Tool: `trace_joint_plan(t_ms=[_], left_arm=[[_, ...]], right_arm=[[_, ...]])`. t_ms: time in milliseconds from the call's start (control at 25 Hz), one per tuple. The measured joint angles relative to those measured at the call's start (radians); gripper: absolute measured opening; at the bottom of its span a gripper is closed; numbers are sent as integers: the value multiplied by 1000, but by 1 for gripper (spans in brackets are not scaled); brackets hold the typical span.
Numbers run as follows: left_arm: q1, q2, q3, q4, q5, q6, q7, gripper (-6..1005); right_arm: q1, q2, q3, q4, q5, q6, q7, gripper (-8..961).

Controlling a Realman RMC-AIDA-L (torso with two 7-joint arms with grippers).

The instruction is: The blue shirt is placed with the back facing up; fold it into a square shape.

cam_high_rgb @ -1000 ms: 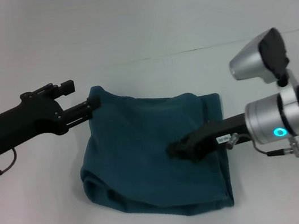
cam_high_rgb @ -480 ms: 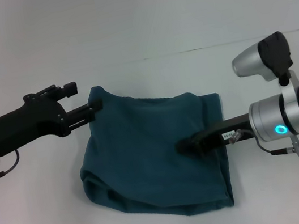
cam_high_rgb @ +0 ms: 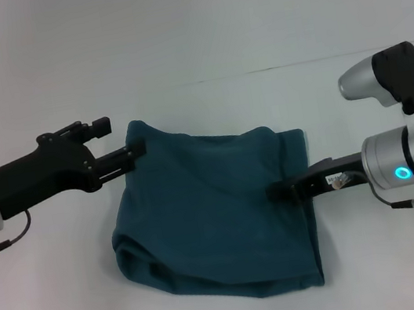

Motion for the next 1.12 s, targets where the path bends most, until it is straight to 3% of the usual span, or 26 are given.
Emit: trace_joint_plan(t_ms=[280,520,760,920,1120], left_arm=[[0,2,0,-6,9,28,11,752],[3,8,-19,1,20,148,65,751],[9,12,-40,3,38,305,139,752],[8,18,-40,4,58,405,152,755],[-25,30,-33,-24,113,445,155,758]], right_arm=[[-26,2,57,-45,5,-35,-25,126],[-116,3,133,-192,138,-232,-144,137],[-188,0,346,-274,207,-531,-355,148],[-195,-13,480,-231,215,-764,-492,312],[-183,-15,457,-216,177,-857,-599,524]])
